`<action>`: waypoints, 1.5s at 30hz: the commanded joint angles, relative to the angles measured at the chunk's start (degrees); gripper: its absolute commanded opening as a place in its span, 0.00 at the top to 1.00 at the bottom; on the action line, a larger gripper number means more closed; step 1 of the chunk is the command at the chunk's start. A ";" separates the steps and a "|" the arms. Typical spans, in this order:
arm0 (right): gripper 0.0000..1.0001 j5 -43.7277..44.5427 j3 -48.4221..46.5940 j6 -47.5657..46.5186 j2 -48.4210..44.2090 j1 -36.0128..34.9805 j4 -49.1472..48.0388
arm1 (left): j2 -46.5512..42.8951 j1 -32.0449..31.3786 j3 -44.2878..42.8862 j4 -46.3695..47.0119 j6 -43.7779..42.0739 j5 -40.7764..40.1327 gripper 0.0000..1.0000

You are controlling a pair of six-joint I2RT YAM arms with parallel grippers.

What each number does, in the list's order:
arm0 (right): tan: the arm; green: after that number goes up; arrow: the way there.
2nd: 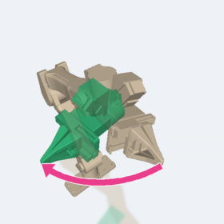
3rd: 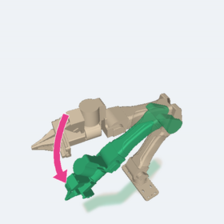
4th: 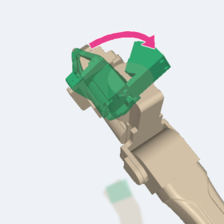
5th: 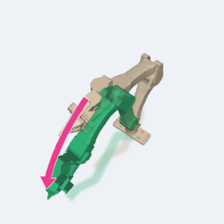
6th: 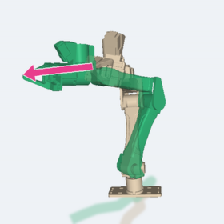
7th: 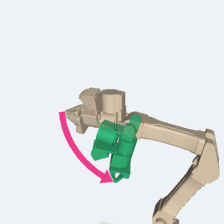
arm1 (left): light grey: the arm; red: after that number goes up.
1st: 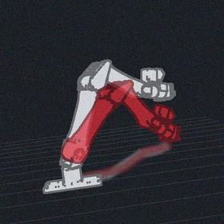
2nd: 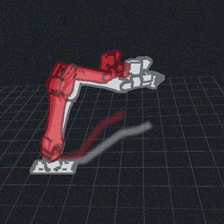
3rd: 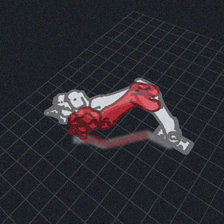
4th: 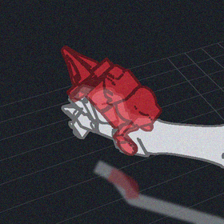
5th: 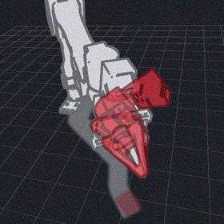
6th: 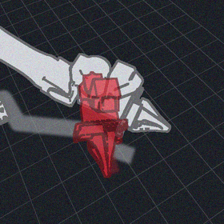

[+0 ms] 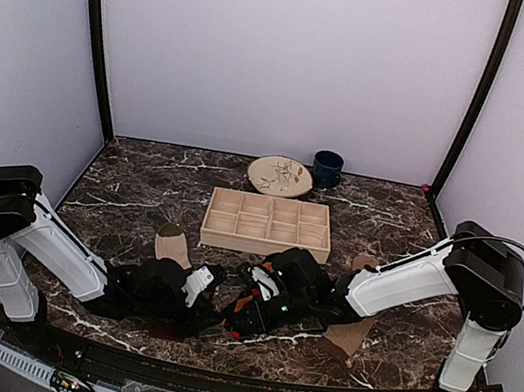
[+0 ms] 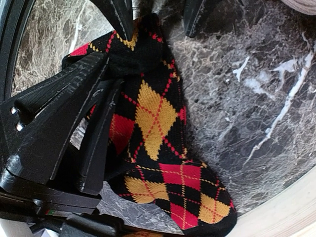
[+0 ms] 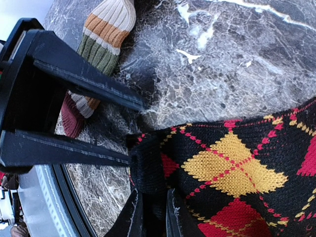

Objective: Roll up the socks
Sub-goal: Roll the sock at the center of the board.

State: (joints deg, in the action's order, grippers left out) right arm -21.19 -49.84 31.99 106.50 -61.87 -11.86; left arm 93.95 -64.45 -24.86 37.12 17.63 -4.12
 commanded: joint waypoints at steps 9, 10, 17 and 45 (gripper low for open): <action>0.83 0.08 -2.54 -1.04 0.86 -0.97 2.51 | 3.18 0.61 -1.66 -10.93 -2.51 3.34 0.66; 0.83 0.17 -2.60 -1.13 0.90 -1.05 2.66 | 3.58 0.63 -1.88 -10.93 -2.47 3.76 0.68; 0.82 0.54 -3.12 -1.60 1.26 -1.14 3.38 | 7.74 0.89 -4.19 -11.48 -2.27 5.59 0.86; 0.50 28.80 -3.99 -10.40 -6.91 -6.04 15.61 | 11.38 1.43 -2.31 -11.11 1.35 4.38 1.00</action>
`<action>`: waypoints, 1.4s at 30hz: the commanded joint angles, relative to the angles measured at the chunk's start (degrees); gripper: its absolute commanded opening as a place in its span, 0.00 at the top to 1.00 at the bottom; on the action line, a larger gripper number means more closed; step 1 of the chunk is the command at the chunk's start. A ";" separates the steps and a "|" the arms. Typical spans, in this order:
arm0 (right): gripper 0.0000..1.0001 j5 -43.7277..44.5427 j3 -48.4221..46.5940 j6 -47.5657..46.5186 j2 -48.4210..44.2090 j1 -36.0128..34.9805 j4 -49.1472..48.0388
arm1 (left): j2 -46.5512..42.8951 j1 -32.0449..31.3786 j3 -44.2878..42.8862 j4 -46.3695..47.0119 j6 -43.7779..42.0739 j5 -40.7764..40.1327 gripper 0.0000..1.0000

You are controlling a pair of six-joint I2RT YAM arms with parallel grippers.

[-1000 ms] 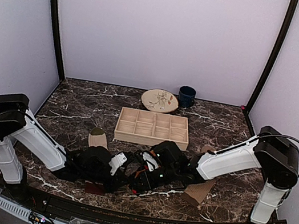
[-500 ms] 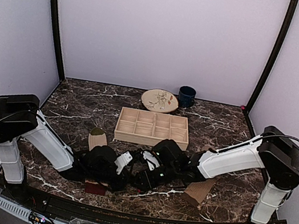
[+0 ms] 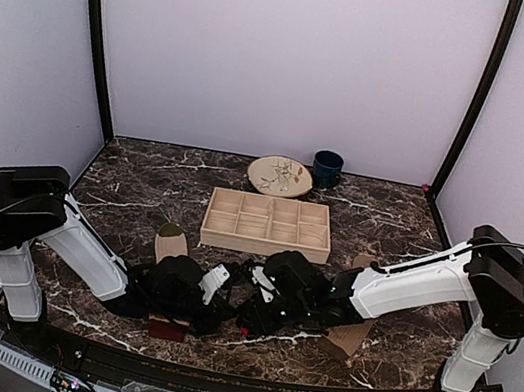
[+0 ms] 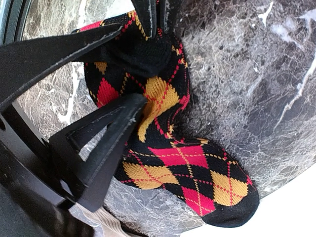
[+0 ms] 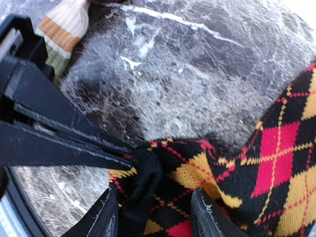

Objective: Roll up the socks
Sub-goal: Roll the sock at the center of the board.

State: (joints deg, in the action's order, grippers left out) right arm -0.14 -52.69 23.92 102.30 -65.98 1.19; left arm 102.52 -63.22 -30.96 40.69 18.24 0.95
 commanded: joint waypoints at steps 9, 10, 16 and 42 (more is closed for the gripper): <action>0.49 18.57 -3.26 -7.11 -4.91 -8.07 5.32 | 3.38 0.29 3.28 -14.85 0.85 -0.64 1.00; 0.50 19.61 -3.40 -7.59 -4.99 -8.62 5.50 | 3.39 0.29 3.28 -14.80 0.88 -0.73 1.00; 0.51 33.74 -3.89 -9.76 -5.95 -13.75 4.84 | 3.31 0.29 3.15 -15.11 0.92 -1.28 1.00; 0.52 38.86 -4.47 -5.98 2.18 -23.04 7.88 | 1.38 0.54 3.11 -15.64 1.27 -0.63 1.00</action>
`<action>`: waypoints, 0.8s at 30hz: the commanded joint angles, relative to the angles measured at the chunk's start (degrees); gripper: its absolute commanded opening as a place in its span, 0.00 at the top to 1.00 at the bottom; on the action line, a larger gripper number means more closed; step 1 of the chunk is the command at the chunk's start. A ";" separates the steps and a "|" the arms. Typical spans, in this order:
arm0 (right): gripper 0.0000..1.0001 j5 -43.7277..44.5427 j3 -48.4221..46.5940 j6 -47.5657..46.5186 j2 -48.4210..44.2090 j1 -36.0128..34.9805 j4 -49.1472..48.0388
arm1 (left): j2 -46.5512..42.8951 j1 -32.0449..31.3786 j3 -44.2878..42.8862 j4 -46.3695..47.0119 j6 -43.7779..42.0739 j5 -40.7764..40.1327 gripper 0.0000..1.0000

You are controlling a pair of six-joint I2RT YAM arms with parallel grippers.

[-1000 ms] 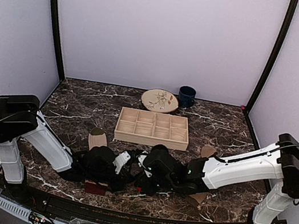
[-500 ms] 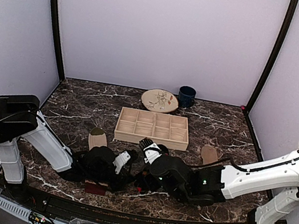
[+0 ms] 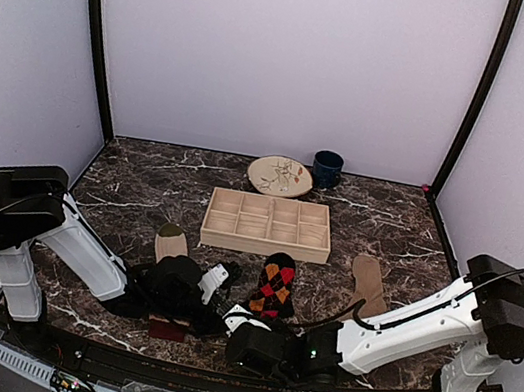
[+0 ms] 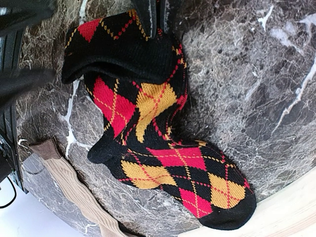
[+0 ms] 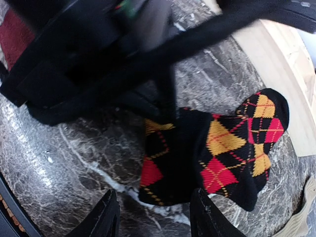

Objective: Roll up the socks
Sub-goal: Roll the sock at the center of the board.

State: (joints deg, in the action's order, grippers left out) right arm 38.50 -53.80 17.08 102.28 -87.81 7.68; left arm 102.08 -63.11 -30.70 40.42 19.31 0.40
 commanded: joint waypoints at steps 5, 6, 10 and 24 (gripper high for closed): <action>0.53 0.71 -5.07 -1.25 4.86 -1.16 1.39 | 1.39 0.42 3.31 -15.11 0.09 0.34 1.00; 0.52 1.04 -5.50 -1.54 5.28 -1.14 1.57 | 1.30 0.44 3.28 -15.11 0.03 0.46 1.00; 0.52 1.52 -6.44 -2.26 6.47 -0.44 2.22 | 1.06 0.39 3.45 -15.08 -0.21 0.73 1.00; 0.51 -2.99 -4.27 -2.04 6.64 4.28 2.25 | 0.40 0.39 3.72 -15.00 -0.32 1.33 1.00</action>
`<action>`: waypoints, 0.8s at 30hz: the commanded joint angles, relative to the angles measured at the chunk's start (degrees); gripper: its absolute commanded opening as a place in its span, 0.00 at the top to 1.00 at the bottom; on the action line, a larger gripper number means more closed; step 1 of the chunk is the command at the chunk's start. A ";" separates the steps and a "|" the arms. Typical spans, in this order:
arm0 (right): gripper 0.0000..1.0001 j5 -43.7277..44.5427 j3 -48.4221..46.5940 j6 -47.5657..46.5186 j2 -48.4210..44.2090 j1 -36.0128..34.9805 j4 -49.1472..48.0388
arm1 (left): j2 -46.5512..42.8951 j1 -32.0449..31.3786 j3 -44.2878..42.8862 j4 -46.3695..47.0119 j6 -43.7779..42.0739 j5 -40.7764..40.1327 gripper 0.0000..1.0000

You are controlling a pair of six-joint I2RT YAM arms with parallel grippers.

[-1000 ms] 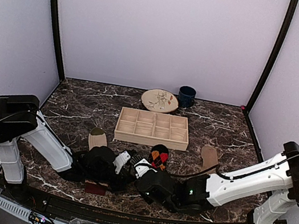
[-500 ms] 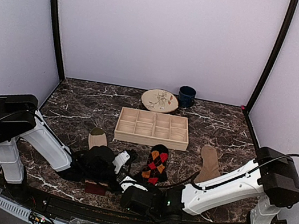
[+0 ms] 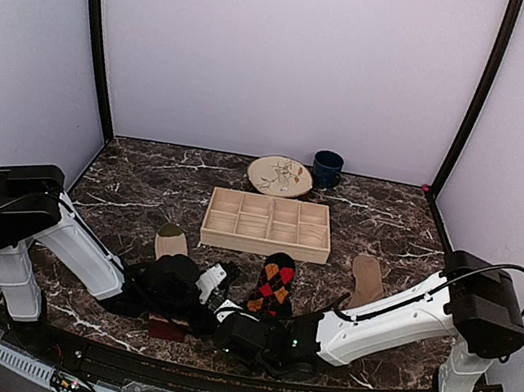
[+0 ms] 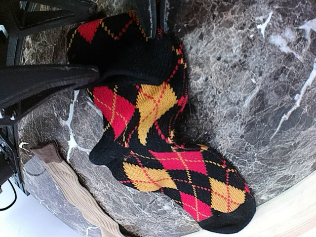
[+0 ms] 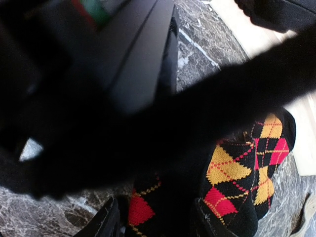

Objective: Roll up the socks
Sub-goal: Roll the sock at the center of the board.

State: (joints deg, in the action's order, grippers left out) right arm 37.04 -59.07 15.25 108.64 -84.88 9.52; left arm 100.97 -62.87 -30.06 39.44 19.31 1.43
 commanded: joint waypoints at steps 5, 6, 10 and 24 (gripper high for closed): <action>0.54 -4.03 1.41 0.03 0.42 2.34 0.58 | 1.28 0.12 3.13 -14.22 -0.33 0.30 1.00; 0.56 -4.45 1.41 0.23 0.68 2.43 0.91 | 1.07 0.12 3.09 -14.22 -0.33 0.27 1.00; 0.68 -6.63 1.40 0.89 1.25 3.40 1.82 | 0.37 0.12 3.08 -14.57 -0.49 0.33 1.00; 0.98 -12.80 1.54 2.66 -1.25 4.63 1.91 | -4.68 0.12 3.48 -17.17 1.08 -4.90 0.76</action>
State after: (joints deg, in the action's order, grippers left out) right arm 27.86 -58.81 15.88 108.40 -81.67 7.88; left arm 98.10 -62.74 -29.15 36.05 20.69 0.78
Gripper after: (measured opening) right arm 0.028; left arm 0.160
